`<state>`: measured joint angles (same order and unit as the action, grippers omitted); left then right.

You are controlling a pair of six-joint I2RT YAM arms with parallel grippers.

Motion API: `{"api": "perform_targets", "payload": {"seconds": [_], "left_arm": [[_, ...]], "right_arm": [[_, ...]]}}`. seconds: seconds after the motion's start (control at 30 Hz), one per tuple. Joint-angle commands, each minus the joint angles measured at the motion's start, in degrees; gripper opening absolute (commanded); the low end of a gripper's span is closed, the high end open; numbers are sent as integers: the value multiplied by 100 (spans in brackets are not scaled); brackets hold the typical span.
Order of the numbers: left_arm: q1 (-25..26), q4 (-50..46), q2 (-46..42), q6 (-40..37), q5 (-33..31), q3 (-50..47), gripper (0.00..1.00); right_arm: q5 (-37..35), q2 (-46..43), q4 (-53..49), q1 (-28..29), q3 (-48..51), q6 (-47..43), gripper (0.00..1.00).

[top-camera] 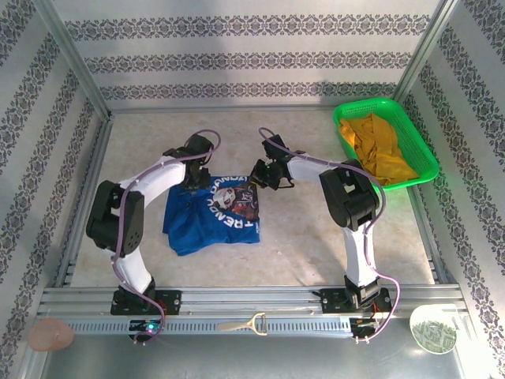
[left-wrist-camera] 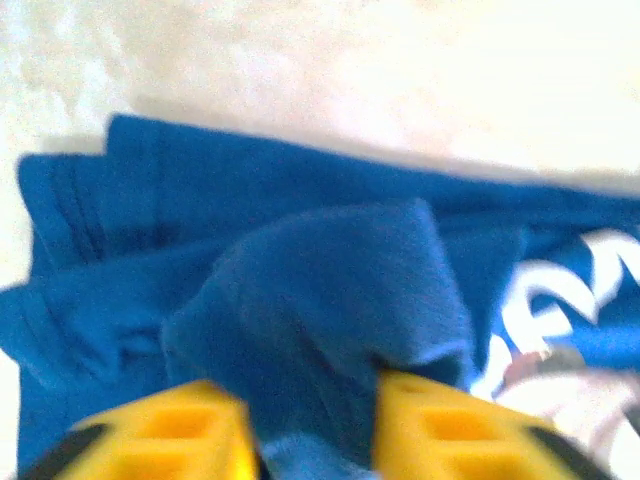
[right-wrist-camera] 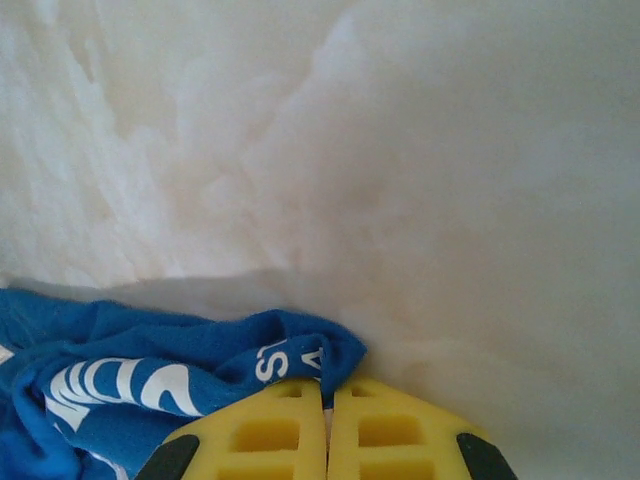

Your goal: Fold the inside-out t-shirt

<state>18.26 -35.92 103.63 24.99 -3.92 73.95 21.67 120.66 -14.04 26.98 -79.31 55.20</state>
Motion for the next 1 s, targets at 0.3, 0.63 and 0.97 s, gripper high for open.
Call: {"api": "perform_targets", "payload": {"seconds": [0.3, 0.63, 0.97], "left_arm": [[-385, -786, 2221, -472, 1068, 4033, 43], [-284, -1192, 1231, 120, 2058, 3309, 67], [-93, 441, -2053, 2044, 1919, -1196, 75]], "right_arm": [[-1236, -2143, -46, -154, 2631, 840, 0], [-2099, -4298, -115, 712, 4468, 2363, 20], [-2474, -6421, -1301, 683, 4480, 1854, 47]]}}
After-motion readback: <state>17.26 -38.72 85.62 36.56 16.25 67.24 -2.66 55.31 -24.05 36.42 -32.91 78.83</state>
